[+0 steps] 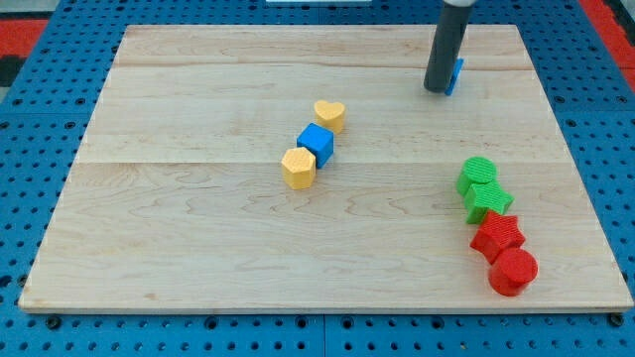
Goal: Push the blue triangle towards the green circle
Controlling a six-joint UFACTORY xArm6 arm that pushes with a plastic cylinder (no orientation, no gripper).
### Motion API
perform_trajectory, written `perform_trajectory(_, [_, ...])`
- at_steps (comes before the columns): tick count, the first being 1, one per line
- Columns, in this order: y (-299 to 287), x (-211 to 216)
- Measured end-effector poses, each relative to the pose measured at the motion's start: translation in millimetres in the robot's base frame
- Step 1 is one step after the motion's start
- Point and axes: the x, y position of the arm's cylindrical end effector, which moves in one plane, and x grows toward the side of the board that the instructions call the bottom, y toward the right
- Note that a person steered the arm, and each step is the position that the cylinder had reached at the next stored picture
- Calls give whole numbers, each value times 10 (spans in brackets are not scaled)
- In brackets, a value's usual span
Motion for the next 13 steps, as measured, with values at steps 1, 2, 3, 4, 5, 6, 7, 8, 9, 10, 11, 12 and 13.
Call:
perform_trajectory(1, [-495,-475])
perform_trajectory(2, [-375,-936])
perform_trajectory(3, [-34,-846])
perform_trajectory(4, [-87,-431])
perform_trajectory(5, [-59,-204])
perform_trajectory(6, [-55,-55])
perform_trajectory(7, [-48,-559])
perform_trajectory(8, [449,-407])
perform_trajectory(9, [455,-19])
perform_trajectory(10, [346,185])
perform_trajectory(11, [327,-27])
perform_trajectory(12, [-64,0])
perform_trajectory(13, [-55,253])
